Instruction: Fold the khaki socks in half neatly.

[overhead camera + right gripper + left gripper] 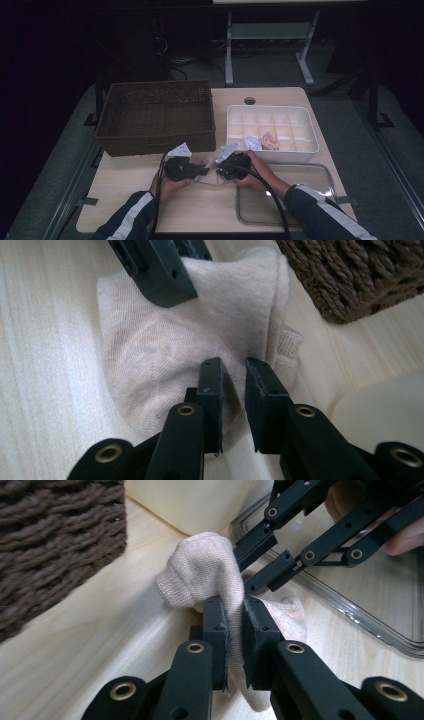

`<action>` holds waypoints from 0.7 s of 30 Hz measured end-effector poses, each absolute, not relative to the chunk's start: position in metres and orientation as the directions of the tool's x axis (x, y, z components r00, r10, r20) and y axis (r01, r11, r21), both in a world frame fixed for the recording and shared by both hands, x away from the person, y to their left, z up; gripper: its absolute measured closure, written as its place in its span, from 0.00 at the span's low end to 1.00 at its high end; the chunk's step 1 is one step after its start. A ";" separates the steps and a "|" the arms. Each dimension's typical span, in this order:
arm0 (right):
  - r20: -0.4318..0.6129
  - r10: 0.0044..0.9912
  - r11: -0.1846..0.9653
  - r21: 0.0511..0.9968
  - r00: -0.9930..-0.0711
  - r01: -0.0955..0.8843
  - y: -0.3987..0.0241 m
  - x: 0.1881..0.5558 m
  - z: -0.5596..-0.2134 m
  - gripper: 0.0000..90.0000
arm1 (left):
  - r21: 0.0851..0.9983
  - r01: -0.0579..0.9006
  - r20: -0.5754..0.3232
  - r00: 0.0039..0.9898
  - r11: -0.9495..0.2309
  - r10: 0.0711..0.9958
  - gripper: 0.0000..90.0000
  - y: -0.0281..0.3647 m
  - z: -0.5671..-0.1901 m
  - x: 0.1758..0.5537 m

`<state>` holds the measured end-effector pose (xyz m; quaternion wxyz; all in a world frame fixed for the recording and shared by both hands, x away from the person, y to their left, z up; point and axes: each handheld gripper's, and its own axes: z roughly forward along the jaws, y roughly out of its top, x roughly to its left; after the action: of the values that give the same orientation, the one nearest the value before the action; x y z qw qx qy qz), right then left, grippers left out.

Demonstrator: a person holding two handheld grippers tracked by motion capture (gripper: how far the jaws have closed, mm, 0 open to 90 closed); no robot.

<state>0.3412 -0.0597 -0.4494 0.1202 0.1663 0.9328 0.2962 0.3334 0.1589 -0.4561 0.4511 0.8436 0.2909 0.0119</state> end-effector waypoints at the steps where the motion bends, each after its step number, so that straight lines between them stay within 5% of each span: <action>1: -0.127 0.383 0.769 0.593 -0.915 0.240 -0.059 0.342 -0.449 0.85 | 0.771 0.482 -0.241 0.825 -0.416 0.510 0.90 0.159 -0.456 0.333; 11: -0.151 0.366 0.744 0.640 -0.918 0.191 -0.062 0.334 -0.436 0.92 | 0.744 0.518 -0.252 0.803 -0.422 0.541 0.91 0.162 -0.463 0.336; 21: -0.131 0.360 0.783 0.580 -0.924 0.224 -0.048 0.343 -0.449 0.88 | 0.767 0.510 -0.289 0.816 -0.389 0.500 0.91 0.163 -0.460 0.336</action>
<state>0.3428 -0.0476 -0.4489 0.1180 0.1559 0.9368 0.2902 0.3360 0.1630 -0.4602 0.4620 0.8335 0.3031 -0.0055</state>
